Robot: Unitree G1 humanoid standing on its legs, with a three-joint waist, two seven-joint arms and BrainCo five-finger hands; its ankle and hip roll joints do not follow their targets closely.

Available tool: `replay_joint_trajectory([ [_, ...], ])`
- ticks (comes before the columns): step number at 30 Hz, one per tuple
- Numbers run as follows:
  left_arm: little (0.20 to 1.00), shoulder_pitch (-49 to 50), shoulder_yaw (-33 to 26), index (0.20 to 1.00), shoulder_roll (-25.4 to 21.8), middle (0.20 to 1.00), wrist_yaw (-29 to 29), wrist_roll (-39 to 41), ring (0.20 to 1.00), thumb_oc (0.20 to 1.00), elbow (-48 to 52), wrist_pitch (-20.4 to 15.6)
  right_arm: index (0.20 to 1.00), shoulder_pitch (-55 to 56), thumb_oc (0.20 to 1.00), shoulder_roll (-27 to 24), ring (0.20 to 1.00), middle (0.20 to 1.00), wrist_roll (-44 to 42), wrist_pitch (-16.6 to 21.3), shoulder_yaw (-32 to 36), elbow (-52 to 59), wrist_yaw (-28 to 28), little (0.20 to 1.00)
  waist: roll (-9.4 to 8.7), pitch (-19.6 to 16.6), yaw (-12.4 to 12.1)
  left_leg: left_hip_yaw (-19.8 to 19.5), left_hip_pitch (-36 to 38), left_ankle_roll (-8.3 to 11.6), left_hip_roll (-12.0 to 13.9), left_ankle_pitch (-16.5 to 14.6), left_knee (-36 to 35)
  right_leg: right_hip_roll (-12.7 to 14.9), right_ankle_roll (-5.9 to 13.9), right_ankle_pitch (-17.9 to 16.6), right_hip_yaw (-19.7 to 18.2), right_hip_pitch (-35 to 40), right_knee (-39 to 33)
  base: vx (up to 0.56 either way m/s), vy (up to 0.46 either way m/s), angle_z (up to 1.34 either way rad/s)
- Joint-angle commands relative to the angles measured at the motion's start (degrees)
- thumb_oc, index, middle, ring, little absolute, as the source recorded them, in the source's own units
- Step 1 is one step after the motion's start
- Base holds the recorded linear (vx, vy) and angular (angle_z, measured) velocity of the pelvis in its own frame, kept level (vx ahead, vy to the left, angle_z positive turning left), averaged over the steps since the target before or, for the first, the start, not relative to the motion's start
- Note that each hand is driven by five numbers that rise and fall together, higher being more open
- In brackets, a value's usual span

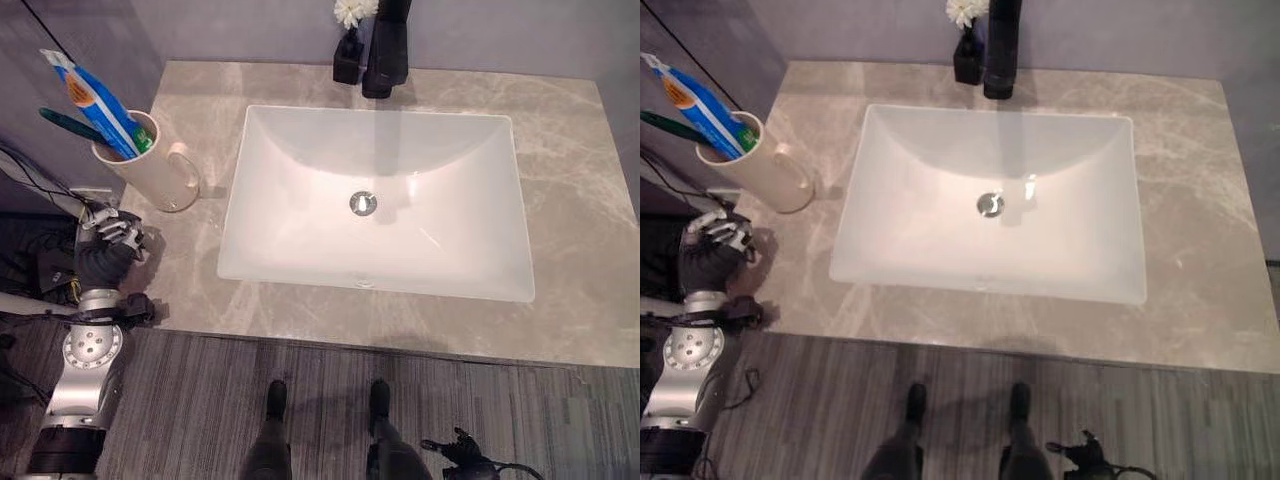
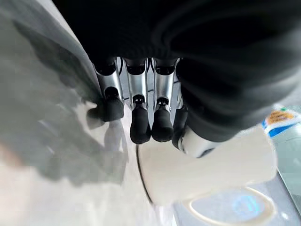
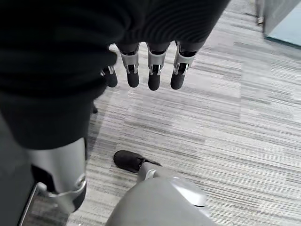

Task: Put brush and paste in cup on sink, flatten towel.

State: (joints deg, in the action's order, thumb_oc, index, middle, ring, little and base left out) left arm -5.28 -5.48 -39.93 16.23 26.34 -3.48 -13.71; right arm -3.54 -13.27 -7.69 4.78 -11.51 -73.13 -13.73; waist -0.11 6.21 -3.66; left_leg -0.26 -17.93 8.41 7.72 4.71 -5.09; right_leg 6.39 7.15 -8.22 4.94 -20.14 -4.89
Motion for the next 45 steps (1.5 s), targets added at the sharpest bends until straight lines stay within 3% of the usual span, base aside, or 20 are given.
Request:
replay_joint_trajectory([
  [1,0.200,-2.0,0.3,0.200,-2.2,0.200,1.3,-1.8,0.200,0.200,-1.5,-1.6,1.000,-0.2,1.000,0.1,1.000,1.000,-1.6,0.2,-0.6,1.8,-1.1,1.000,-1.31,2.4,-0.2,5.9,0.2,-0.55,-1.2,0.9,0.1,2.3,3.55,0.9,-1.6,4.2,-0.1,0.00,0.000,0.00],
  [14,0.200,-13.8,5.1,0.200,-4.9,0.200,5.3,-2.5,0.200,0.200,-7.0,-1.2,1.000,-0.7,1.000,0.4,1.000,1.000,-2.4,0.7,-2.4,3.0,-1.6,1.000,-2.28,2.9,2.1,6.7,-0.8,-0.24,-0.2,1.2,0.1,1.5,3.57,0.3,-2.6,2.1,-0.1,0.00,-0.008,-0.04],
  [35,0.200,-44.7,21.2,0.200,-9.7,0.200,11.0,0.7,0.200,0.200,-36.5,0.9,1.000,-1.4,1.000,0.8,1.000,1.000,-3.3,1.3,-6.5,3.6,-3.0,1.000,-3.67,3.0,6.3,7.8,-3.3,0.02,1.1,2.2,0.1,0.3,4.04,-1.4,-3.6,-1.5,-0.1,0.00,-0.005,-0.04],
  [45,0.200,-53.7,27.8,0.200,-9.1,0.200,9.8,1.3,0.200,0.200,-44.5,1.9,1.000,-1.8,1.000,0.9,1.000,1.000,-3.6,1.5,-8.3,3.2,-2.9,1.000,-3.93,2.6,7.0,7.8,-3.7,0.07,1.1,2.2,0.1,0.3,4.22,-1.8,-3.6,-1.9,-0.1,0.00,-0.002,-0.01],
])
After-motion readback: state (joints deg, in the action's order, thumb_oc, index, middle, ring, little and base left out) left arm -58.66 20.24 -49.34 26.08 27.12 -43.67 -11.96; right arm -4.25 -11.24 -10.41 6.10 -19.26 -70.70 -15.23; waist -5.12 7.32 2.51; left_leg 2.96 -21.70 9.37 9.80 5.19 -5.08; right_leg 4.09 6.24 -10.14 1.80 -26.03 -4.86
